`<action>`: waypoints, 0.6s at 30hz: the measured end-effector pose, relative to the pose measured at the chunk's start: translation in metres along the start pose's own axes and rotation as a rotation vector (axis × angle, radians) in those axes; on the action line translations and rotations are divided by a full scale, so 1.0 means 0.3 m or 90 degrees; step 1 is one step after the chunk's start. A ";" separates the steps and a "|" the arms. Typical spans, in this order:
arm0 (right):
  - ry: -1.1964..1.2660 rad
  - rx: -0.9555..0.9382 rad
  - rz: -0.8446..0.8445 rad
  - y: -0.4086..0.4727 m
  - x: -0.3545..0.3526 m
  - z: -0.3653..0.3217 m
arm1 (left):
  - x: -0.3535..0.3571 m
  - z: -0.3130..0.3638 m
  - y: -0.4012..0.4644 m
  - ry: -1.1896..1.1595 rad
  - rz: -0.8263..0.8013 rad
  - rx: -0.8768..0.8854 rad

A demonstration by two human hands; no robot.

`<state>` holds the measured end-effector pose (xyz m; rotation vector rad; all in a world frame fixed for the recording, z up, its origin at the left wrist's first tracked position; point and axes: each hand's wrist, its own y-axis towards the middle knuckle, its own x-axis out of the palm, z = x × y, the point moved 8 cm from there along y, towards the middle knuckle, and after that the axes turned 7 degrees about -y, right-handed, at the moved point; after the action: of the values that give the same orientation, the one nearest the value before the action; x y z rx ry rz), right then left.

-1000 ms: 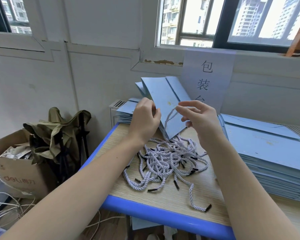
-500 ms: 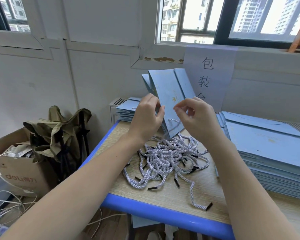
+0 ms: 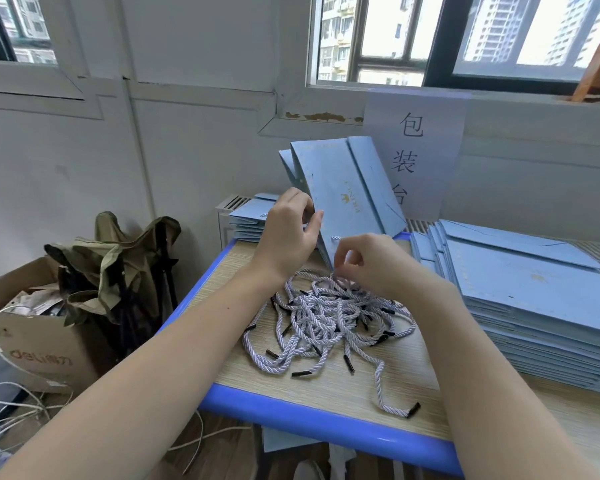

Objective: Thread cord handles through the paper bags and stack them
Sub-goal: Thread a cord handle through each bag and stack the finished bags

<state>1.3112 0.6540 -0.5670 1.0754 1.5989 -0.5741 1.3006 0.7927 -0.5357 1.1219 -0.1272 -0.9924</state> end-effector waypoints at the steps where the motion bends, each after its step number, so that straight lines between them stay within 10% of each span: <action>1: 0.028 -0.004 0.020 0.000 -0.017 -0.005 | -0.002 0.003 0.000 0.003 0.003 0.002; 9: 0.523 0.050 0.269 -0.009 -0.126 0.038 | -0.018 0.038 -0.002 -0.021 0.032 0.017; 18: 0.682 0.058 0.395 -0.026 -0.145 0.064 | -0.012 0.112 -0.017 -0.043 0.056 0.043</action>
<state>1.3149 0.6195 -0.5333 2.0304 1.9362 0.4526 1.2773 0.7717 -0.5226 1.1349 -0.2639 -0.9541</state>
